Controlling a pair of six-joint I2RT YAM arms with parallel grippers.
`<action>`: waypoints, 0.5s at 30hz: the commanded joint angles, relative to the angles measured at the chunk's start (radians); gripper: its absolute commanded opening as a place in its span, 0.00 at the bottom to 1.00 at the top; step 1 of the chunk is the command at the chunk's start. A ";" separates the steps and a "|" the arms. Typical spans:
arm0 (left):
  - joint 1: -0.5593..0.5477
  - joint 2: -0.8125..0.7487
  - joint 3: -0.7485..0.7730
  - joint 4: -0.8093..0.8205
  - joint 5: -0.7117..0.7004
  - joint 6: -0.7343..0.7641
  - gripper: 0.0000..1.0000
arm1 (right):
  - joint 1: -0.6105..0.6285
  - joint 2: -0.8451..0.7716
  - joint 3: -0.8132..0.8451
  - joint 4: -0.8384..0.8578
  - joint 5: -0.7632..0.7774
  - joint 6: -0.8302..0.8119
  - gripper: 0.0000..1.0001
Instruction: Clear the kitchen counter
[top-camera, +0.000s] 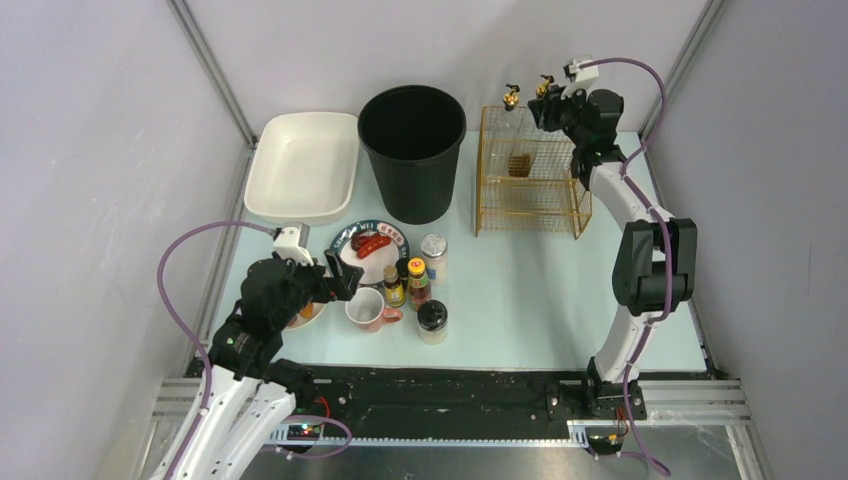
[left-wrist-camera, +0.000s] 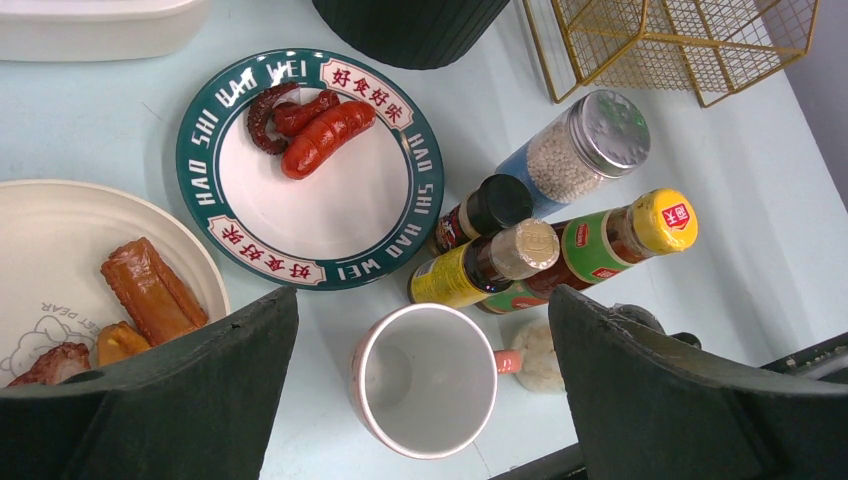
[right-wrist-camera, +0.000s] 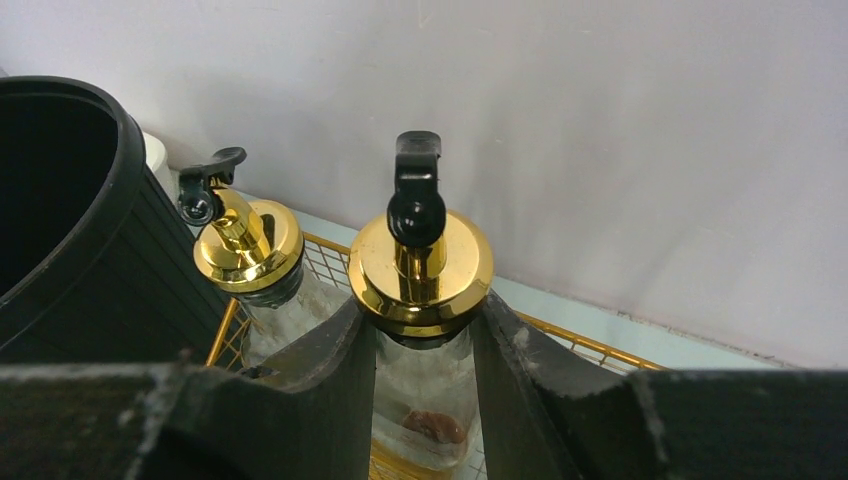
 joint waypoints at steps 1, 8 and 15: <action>-0.004 -0.011 0.000 0.022 0.000 -0.001 0.98 | 0.013 -0.096 0.013 0.072 0.006 -0.031 0.00; -0.006 -0.020 0.000 0.023 -0.006 -0.003 0.98 | 0.042 -0.082 0.011 0.014 0.043 -0.109 0.00; -0.010 -0.019 0.000 0.021 -0.011 -0.004 0.98 | 0.055 -0.074 0.015 -0.009 0.079 -0.147 0.00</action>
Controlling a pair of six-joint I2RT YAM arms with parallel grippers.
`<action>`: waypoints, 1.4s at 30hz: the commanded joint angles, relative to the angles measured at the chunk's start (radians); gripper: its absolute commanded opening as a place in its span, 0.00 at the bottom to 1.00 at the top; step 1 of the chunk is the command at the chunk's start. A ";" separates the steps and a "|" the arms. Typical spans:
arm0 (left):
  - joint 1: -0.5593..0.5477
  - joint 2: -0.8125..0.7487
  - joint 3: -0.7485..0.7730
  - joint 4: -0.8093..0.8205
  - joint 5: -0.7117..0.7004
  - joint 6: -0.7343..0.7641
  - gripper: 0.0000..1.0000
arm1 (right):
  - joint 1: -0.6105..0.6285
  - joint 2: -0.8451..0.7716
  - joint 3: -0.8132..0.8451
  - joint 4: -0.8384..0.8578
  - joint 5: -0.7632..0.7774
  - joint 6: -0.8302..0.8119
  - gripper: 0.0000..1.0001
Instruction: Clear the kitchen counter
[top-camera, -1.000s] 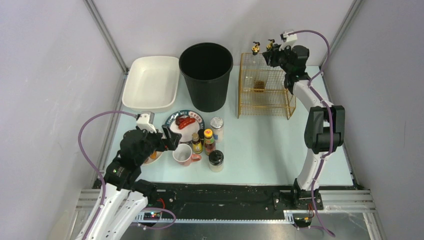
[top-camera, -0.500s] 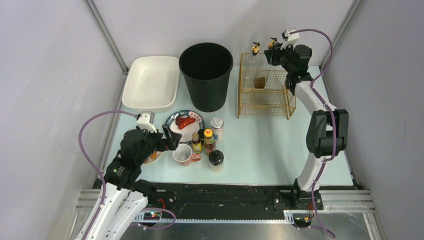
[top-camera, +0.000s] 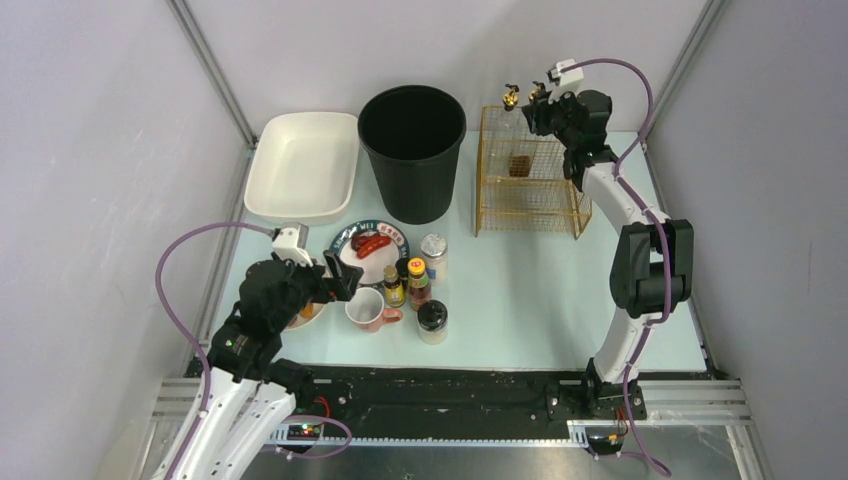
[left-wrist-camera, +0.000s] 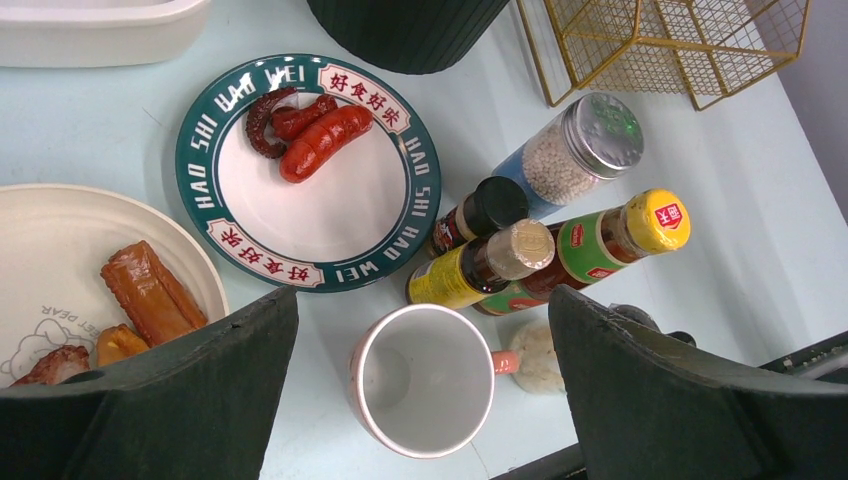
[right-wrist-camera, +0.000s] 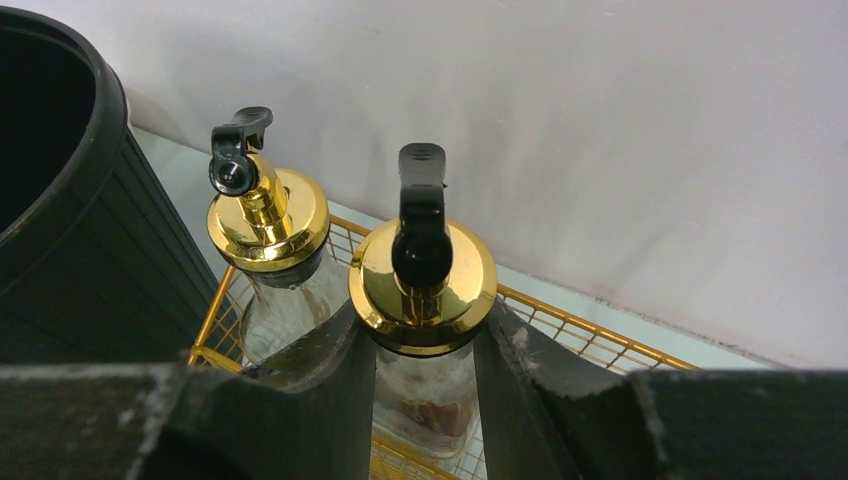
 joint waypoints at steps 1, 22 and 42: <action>-0.009 -0.006 0.000 0.021 -0.011 -0.003 0.98 | 0.009 -0.056 0.016 0.056 0.020 -0.034 0.00; -0.010 0.004 -0.001 0.020 -0.015 -0.005 0.98 | -0.017 -0.009 0.044 0.004 0.057 -0.009 0.11; -0.020 -0.017 0.001 0.019 -0.003 -0.004 0.98 | -0.017 -0.127 0.025 -0.120 0.152 0.085 0.74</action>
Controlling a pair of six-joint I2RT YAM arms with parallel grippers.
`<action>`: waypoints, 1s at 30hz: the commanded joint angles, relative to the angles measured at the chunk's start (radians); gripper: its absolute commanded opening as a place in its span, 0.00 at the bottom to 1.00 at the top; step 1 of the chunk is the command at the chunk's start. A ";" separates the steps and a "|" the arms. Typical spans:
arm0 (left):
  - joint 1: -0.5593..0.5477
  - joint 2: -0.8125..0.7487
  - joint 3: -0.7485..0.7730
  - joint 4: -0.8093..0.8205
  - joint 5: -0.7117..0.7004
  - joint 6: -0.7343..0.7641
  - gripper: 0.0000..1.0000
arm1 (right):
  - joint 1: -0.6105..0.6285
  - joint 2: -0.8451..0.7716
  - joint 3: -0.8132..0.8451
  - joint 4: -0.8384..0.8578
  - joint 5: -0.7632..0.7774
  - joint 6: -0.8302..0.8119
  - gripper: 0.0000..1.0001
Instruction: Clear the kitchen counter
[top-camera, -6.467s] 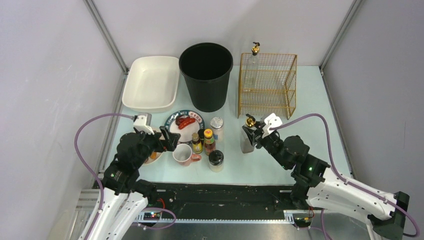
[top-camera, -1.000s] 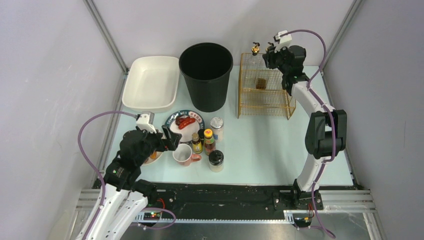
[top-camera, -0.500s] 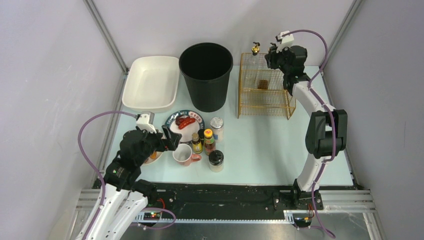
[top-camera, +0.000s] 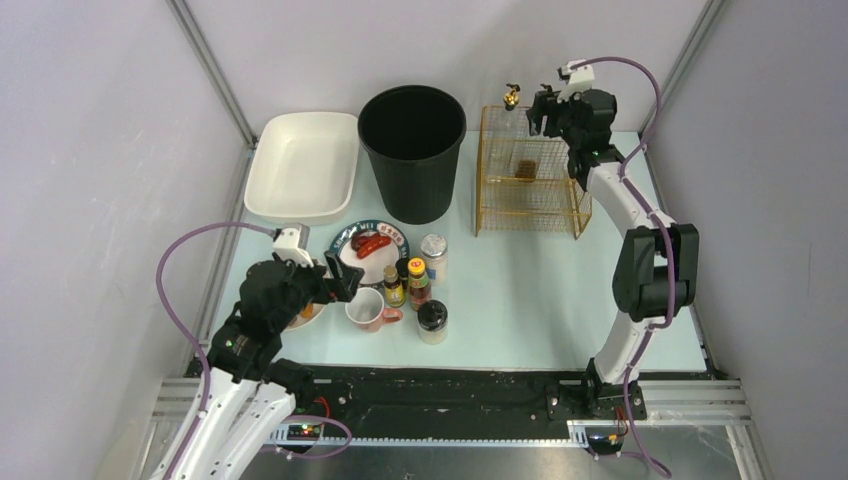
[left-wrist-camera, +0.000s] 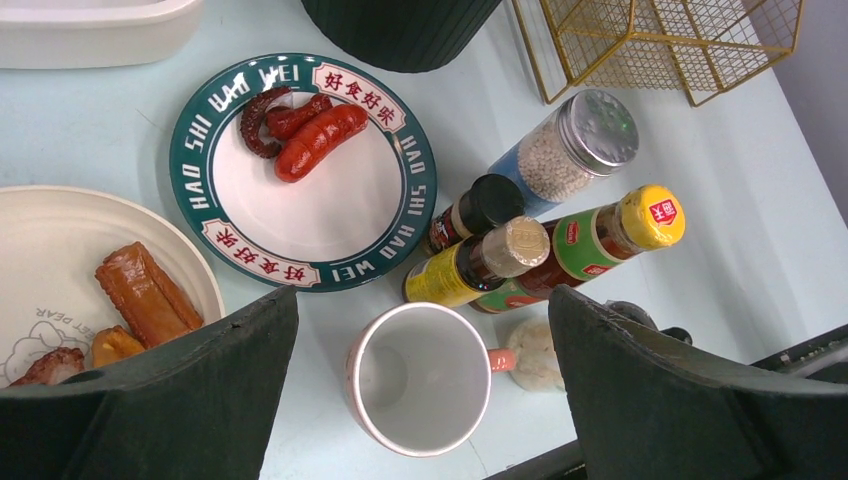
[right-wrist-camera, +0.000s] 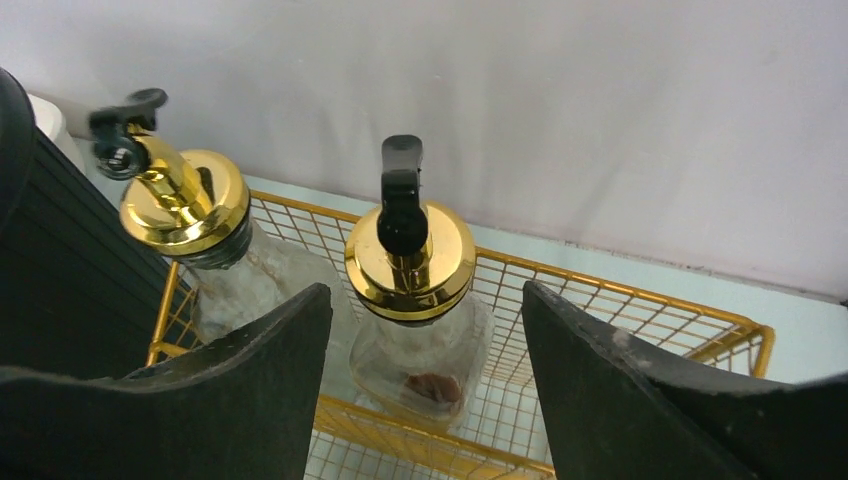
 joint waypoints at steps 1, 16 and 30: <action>-0.012 -0.020 0.000 0.019 -0.004 -0.003 0.98 | -0.003 -0.128 -0.004 -0.038 0.034 0.051 0.75; -0.015 -0.096 0.001 0.018 0.001 -0.006 0.98 | 0.111 -0.548 -0.233 -0.371 0.072 0.079 0.80; -0.016 -0.097 0.002 0.017 -0.006 -0.024 0.98 | 0.679 -0.791 -0.326 -0.658 0.295 0.228 0.77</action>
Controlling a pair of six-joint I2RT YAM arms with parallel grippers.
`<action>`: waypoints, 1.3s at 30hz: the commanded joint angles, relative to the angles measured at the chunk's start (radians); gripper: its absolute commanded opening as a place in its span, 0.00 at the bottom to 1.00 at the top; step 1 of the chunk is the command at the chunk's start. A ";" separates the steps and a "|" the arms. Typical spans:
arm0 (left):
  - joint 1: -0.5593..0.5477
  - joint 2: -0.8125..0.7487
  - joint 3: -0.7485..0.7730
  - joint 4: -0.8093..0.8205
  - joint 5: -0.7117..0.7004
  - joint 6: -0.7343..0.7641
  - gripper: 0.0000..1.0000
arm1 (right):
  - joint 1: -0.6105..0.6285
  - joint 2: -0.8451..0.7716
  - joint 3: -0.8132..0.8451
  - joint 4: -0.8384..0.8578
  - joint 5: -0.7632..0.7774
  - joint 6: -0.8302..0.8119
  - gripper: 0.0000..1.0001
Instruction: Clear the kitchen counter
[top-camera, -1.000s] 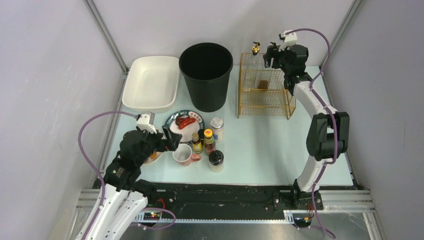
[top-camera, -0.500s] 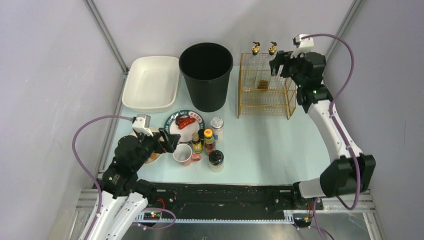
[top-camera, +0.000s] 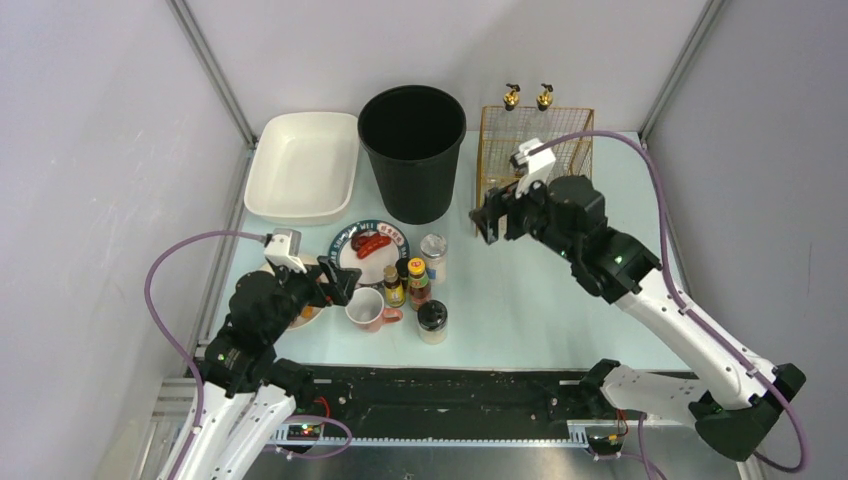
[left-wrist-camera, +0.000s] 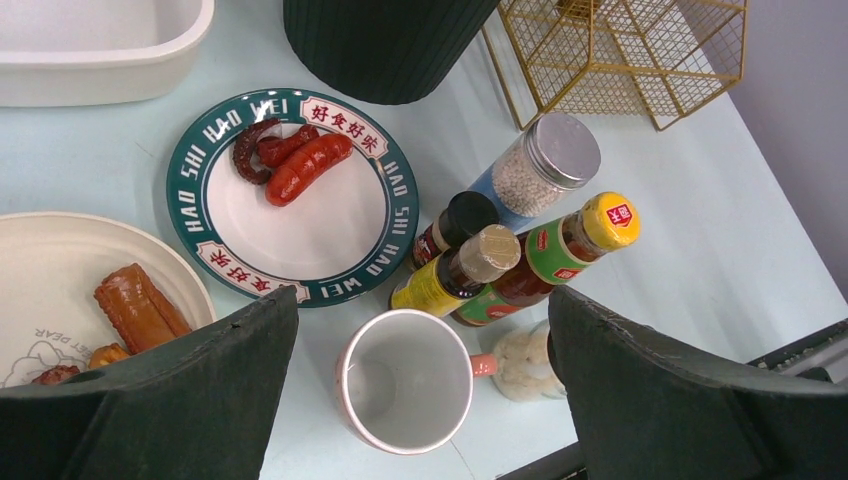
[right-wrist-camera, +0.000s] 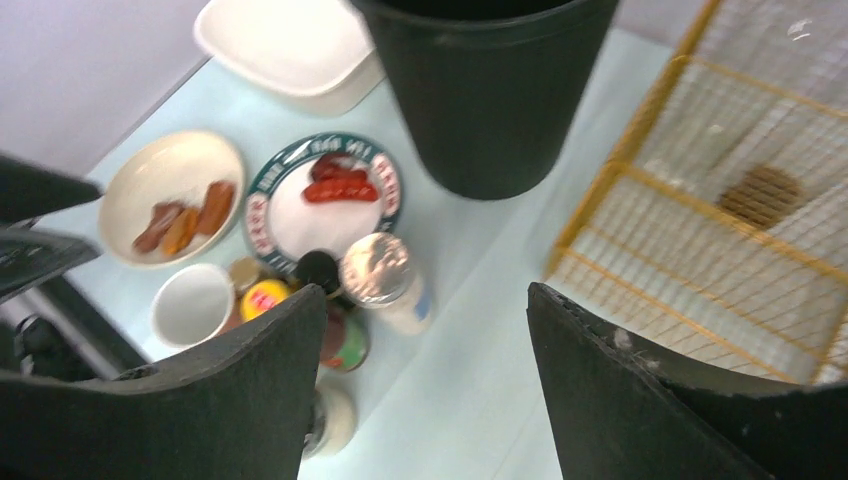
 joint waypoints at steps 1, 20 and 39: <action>-0.006 -0.009 0.002 0.017 -0.017 -0.024 0.98 | 0.131 -0.014 -0.004 -0.082 0.083 0.101 0.77; -0.005 -0.005 0.002 0.006 -0.094 -0.037 0.98 | 0.131 0.023 -0.008 -0.038 -0.088 0.387 0.99; -0.005 0.064 0.007 0.004 -0.072 -0.030 0.98 | 0.250 0.142 0.000 -0.167 0.081 0.422 0.92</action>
